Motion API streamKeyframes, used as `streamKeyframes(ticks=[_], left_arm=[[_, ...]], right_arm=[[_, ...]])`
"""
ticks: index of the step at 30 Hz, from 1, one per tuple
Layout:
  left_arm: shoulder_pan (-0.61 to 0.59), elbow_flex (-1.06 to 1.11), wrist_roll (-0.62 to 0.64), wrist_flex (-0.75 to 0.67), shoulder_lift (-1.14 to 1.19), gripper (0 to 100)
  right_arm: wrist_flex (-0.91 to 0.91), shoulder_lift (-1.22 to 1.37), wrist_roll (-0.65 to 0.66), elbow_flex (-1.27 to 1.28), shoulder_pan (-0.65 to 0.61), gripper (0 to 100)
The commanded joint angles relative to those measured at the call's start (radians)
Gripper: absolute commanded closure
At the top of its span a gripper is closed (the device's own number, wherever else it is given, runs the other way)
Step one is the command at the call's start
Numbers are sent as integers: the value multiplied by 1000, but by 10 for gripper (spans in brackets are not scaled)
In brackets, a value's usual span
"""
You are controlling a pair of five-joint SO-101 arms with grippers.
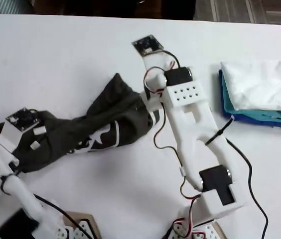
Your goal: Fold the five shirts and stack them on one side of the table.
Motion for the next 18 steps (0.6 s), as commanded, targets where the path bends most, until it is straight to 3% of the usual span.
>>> streamKeyframes(ticks=[1,5,10,18], left_arm=[[-15,-41,-361,95,-144,975],[-46,-36,-361,117,-232,975],[-60,56,-361,63,-255,975],[-64,131,-358,23,-261,975]], right_arm=[[-41,81,-17,-187,-31,911],[74,358,-21,-488,-76,753],[236,648,-21,-954,-170,805],[209,1055,-23,-1352,-191,785]])
